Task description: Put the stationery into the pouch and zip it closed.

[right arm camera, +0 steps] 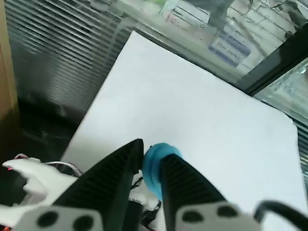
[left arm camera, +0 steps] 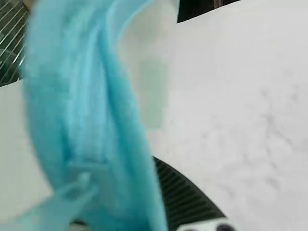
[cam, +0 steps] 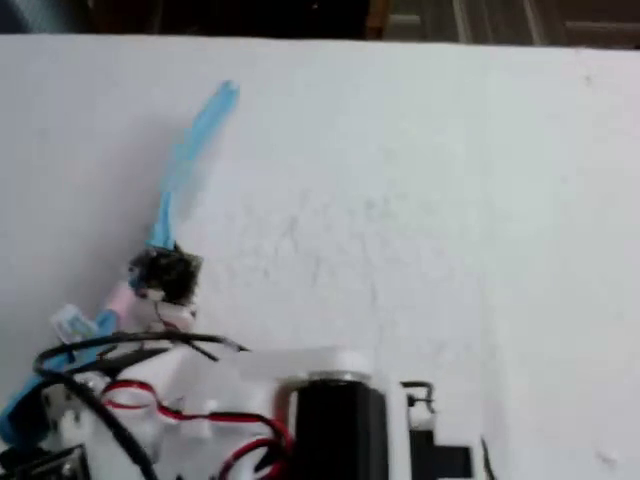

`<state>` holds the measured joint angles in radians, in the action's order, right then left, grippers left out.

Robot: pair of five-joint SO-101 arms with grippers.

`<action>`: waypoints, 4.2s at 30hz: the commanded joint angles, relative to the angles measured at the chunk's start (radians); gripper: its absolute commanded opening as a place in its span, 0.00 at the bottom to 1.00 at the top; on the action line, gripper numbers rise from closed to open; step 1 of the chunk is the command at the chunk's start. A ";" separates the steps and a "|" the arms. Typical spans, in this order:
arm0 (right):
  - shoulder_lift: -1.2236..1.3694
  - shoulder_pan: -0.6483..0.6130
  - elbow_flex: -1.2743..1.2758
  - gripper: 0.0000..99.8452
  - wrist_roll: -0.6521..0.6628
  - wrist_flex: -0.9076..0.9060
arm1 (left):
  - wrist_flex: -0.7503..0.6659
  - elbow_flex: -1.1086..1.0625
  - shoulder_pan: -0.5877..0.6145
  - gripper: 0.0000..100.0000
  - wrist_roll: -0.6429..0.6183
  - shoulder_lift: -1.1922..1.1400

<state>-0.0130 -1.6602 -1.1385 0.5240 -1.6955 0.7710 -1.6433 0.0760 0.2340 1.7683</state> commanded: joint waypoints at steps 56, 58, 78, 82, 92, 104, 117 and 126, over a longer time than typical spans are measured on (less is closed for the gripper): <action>0.196 0.779 0.078 0.02 -0.006 0.492 | 0.474 0.480 0.133 0.02 0.072 -0.013; 0.197 0.800 0.078 0.02 -0.003 0.444 | 0.460 0.460 0.147 0.03 0.072 -0.013; 0.200 1.078 0.081 0.15 0.244 -0.033 | 0.397 0.157 0.205 0.02 0.157 -0.012; 0.219 1.070 0.166 0.23 0.249 -0.068 | 0.397 0.146 0.205 0.02 0.157 -0.012; 0.311 1.064 0.364 0.23 0.411 -0.028 | 0.397 0.115 0.211 0.02 0.164 -0.012; 0.318 0.727 0.364 0.23 0.296 0.127 | 0.377 0.112 0.213 0.02 0.233 -0.012; 0.340 0.624 0.382 0.23 0.295 0.418 | 0.376 0.115 0.213 0.02 0.235 -0.012; 0.400 0.625 0.381 0.02 0.295 0.532 | 0.376 0.115 0.214 0.02 0.235 -0.012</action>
<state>0.3966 -1.0280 -0.7518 0.8247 -1.2014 1.1239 -1.2904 0.2877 0.4427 1.7791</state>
